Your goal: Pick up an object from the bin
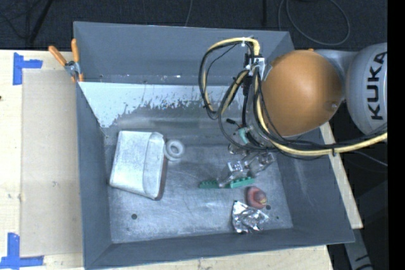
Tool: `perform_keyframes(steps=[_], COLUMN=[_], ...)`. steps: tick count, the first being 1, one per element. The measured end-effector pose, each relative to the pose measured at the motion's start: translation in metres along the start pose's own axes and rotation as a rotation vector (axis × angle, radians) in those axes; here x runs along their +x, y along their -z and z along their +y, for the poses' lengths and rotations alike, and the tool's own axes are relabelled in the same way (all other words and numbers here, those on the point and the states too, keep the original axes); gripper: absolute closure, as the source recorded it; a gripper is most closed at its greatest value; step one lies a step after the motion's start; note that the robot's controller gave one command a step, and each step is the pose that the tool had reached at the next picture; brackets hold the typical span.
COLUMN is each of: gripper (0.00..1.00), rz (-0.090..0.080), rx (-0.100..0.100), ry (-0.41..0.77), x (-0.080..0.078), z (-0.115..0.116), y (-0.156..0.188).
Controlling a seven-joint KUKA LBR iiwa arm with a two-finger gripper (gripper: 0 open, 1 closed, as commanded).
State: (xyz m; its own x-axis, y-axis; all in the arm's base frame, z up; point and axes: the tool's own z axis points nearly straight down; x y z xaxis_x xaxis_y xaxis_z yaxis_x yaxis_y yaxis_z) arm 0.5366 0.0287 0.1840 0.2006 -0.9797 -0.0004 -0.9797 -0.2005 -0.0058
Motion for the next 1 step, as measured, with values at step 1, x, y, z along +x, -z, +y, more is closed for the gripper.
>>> perform_keyframes(steps=[1], gripper=[1.0], rz=[-0.001], rx=[0.001], ry=[0.019], x=[-0.0148], z=[-0.0081], y=[0.0936])
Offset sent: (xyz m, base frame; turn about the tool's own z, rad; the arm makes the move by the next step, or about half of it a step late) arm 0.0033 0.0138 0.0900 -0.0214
